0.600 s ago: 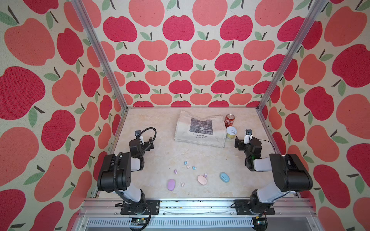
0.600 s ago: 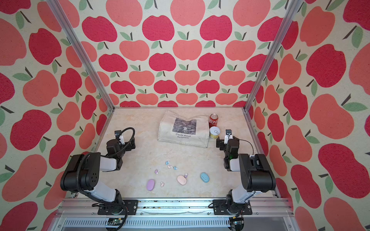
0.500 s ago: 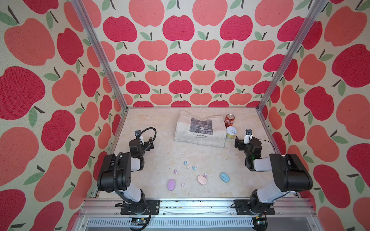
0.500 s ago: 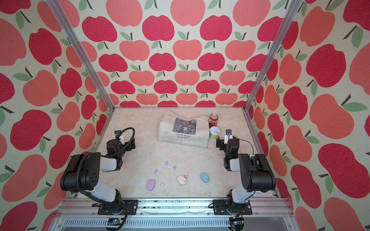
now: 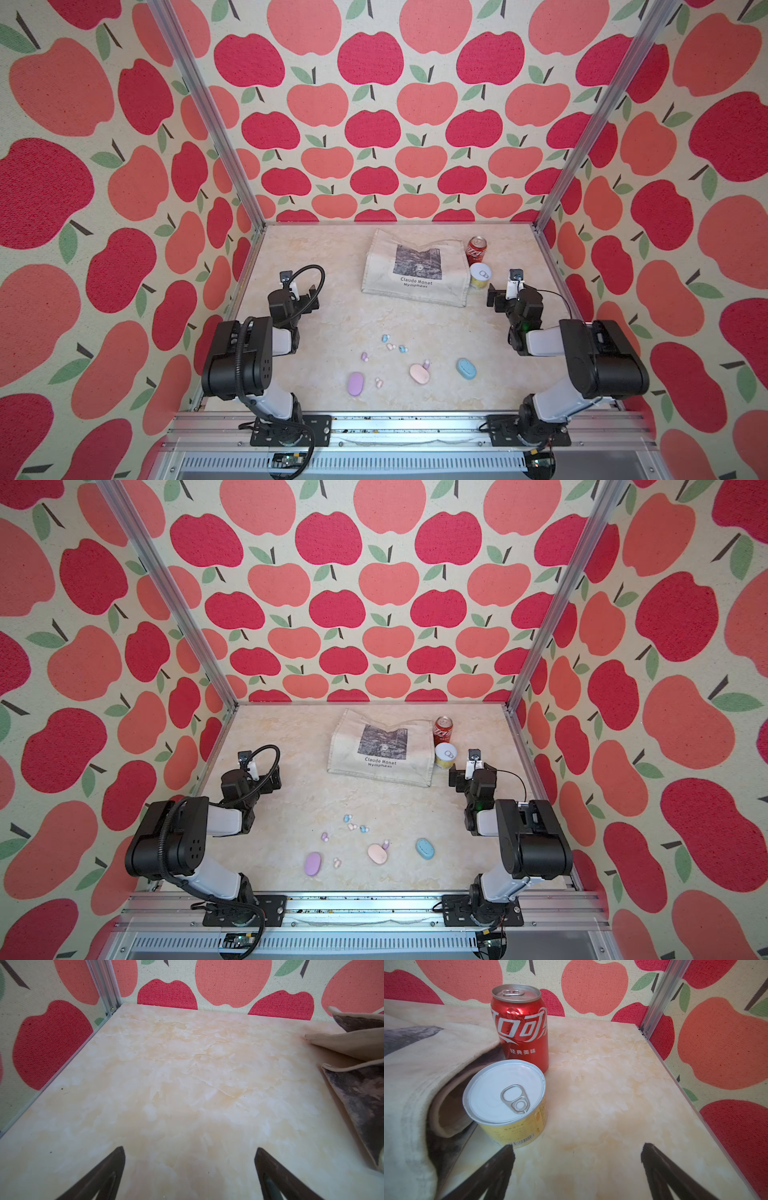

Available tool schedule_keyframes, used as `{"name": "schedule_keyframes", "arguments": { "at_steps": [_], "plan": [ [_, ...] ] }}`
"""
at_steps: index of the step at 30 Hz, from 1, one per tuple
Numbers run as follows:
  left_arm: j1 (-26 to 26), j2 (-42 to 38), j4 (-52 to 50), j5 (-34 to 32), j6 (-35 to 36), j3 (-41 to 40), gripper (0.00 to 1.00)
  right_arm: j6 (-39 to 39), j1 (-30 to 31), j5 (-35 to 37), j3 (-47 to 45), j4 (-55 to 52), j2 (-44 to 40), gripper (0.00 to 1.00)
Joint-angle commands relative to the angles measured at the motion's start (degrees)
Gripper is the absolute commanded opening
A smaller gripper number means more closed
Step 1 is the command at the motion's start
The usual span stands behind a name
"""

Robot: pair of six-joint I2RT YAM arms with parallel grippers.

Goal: Insert wireless bluetooth earbuds into charging case
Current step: Pick up the charging case from the bottom-center of the table.

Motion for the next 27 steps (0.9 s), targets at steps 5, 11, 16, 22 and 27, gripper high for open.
{"name": "schedule_keyframes", "arguments": {
  "at_steps": [5, 11, 16, 22, 27],
  "plan": [
    [-0.01, 0.19, 0.55, -0.09, 0.87, 0.79, 0.99, 1.13, -1.34, -2.55, 0.27, 0.52, 0.14, 0.99],
    [1.86, -3.97, -0.04, 5.36, 0.43, -0.54, 0.99, 1.21, -1.18, -1.02, 1.73, -5.53, -4.68, 0.99],
    [1.85, -24.13, -20.73, 4.87, -1.73, 2.26, 0.99, 9.2, -1.24, 0.04, 9.1, -31.97, -23.17, 0.99],
    [4.96, -46.41, -55.45, 9.17, -22.0, 13.45, 0.99, 24.49, -5.57, -22.39, 19.47, -57.39, -38.08, 0.99],
    [6.63, -57.75, -62.24, 17.94, -33.42, 13.4, 0.99, 24.98, -2.05, -31.55, 24.93, -70.5, -41.25, 0.98]
  ]
}}
